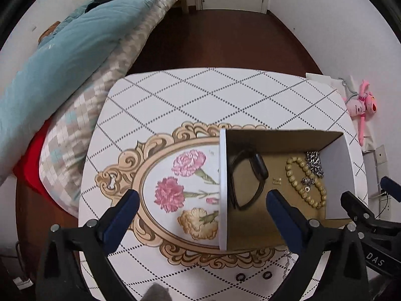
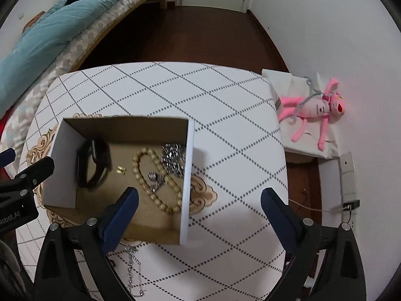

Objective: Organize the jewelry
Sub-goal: 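Lift both tools up out of the box, then grasp the thin silver chain with the right tool while the left tool grasps a black ring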

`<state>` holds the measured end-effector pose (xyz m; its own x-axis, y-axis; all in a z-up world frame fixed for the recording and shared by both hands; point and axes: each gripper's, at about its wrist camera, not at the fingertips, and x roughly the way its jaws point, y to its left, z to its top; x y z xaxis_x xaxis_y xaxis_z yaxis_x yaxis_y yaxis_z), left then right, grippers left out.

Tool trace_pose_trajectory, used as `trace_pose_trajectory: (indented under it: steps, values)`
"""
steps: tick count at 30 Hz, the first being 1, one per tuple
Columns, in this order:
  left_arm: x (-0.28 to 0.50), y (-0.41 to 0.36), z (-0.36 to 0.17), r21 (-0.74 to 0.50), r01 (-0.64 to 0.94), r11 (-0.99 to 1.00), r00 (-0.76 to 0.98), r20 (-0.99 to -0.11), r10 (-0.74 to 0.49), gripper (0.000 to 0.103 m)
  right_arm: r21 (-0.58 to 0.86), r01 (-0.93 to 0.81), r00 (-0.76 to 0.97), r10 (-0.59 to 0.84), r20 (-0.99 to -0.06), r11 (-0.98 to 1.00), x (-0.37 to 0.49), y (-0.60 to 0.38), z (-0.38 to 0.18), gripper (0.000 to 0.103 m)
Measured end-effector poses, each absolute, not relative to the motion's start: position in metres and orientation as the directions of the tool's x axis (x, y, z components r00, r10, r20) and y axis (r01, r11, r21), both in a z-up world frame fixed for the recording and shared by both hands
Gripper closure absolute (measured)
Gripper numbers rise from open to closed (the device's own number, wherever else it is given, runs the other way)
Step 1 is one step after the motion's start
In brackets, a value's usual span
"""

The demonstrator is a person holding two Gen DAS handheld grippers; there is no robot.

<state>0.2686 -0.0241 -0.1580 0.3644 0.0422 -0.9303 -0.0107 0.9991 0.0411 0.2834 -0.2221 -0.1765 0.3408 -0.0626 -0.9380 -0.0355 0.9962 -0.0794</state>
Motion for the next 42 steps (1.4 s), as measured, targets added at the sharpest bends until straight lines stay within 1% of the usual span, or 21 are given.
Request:
trace_pose_trajectory:
  steps: [6,12,21,26,35,38,42]
  values:
    - [0.256,-0.028,-0.154,0.03,-0.014,0.999,0.383,-0.923,0.033,0.0,-0.054,-0.022,0.349,-0.043,-0.936,0.998,0.269,-0.224,-0.177,0.003]
    - [0.232,-0.029,-0.139,0.032,-0.023,0.999,0.433,-0.901,0.039,0.0,-0.033,0.005,0.396,-0.033,-0.918,0.999,0.255,-0.229,-0.159,0.003]
    - [0.19,-0.03,-0.111,0.029,-0.009,1.0,0.505,-0.862,0.029,0.0,-0.053,0.038,0.494,-0.065,-0.867,0.998,0.211,-0.236,-0.124,0.003]
    - [0.171,-0.033,-0.084,0.015,0.004,1.0,0.558,-0.83,0.011,0.0,-0.05,0.057,0.546,-0.073,-0.834,0.997,0.186,-0.239,-0.1,0.003]
    - [0.15,-0.037,-0.044,-0.006,0.036,0.999,0.622,-0.783,-0.027,0.0,0.003,0.085,0.629,-0.051,-0.776,0.996,0.151,-0.242,-0.051,0.003]
    - [0.146,-0.038,-0.036,-0.018,0.04,0.999,0.629,-0.777,-0.039,0.0,0.017,0.087,0.645,-0.043,-0.763,0.996,0.143,-0.242,-0.04,0.003]
    - [0.145,-0.037,-0.038,-0.01,0.017,1.0,0.612,-0.791,-0.019,0.0,0.037,0.092,0.652,-0.032,-0.758,0.995,0.135,-0.245,-0.031,0.003]
